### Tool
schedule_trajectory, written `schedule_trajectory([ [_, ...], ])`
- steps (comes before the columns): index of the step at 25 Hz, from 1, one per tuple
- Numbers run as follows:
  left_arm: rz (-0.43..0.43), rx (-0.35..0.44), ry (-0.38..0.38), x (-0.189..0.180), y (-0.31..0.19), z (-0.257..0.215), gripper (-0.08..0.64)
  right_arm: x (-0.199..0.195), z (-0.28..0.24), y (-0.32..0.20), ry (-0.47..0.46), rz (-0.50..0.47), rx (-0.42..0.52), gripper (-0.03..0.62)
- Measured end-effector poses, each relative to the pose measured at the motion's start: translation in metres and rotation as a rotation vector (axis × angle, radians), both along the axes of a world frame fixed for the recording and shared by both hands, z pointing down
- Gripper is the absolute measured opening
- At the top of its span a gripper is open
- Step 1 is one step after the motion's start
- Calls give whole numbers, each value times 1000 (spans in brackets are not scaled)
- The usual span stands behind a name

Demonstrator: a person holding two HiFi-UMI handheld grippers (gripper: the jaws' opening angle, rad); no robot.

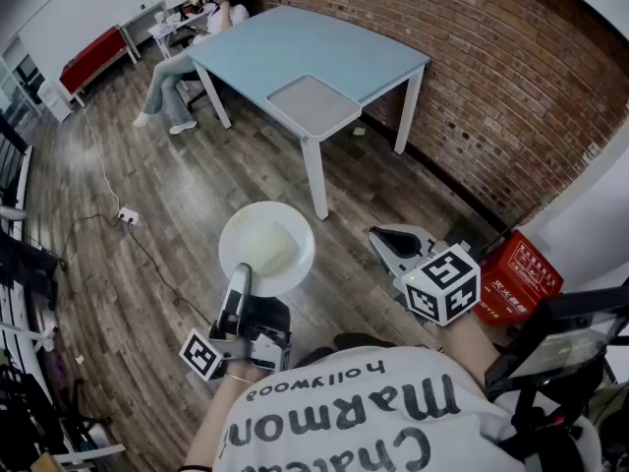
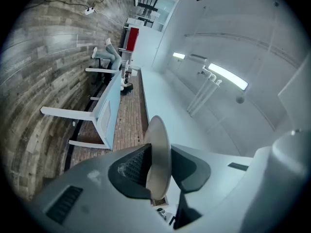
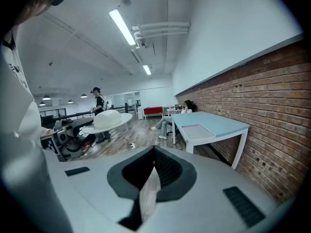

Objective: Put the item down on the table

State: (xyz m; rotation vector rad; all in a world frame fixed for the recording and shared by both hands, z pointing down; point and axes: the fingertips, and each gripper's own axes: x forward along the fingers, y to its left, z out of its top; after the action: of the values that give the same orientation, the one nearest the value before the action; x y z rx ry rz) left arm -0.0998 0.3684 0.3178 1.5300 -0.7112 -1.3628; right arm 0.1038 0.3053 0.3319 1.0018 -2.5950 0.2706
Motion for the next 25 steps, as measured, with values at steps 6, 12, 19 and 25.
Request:
schedule_trajectory([
  [6, 0, -1, 4, 1, 1, -2, 83, 2, 2, 0, -6, 3, -13, 11],
  [12, 5, 2, 7, 0, 4, -3, 83, 1, -1, 3, -59, 12, -30, 11],
  [19, 20, 0, -1, -6, 7, -3, 83, -4, 0, 7, -54, 31, -23, 11],
  [25, 41, 6, 5, -19, 9, -3, 83, -18, 5, 13, -46, 52, -20, 11],
])
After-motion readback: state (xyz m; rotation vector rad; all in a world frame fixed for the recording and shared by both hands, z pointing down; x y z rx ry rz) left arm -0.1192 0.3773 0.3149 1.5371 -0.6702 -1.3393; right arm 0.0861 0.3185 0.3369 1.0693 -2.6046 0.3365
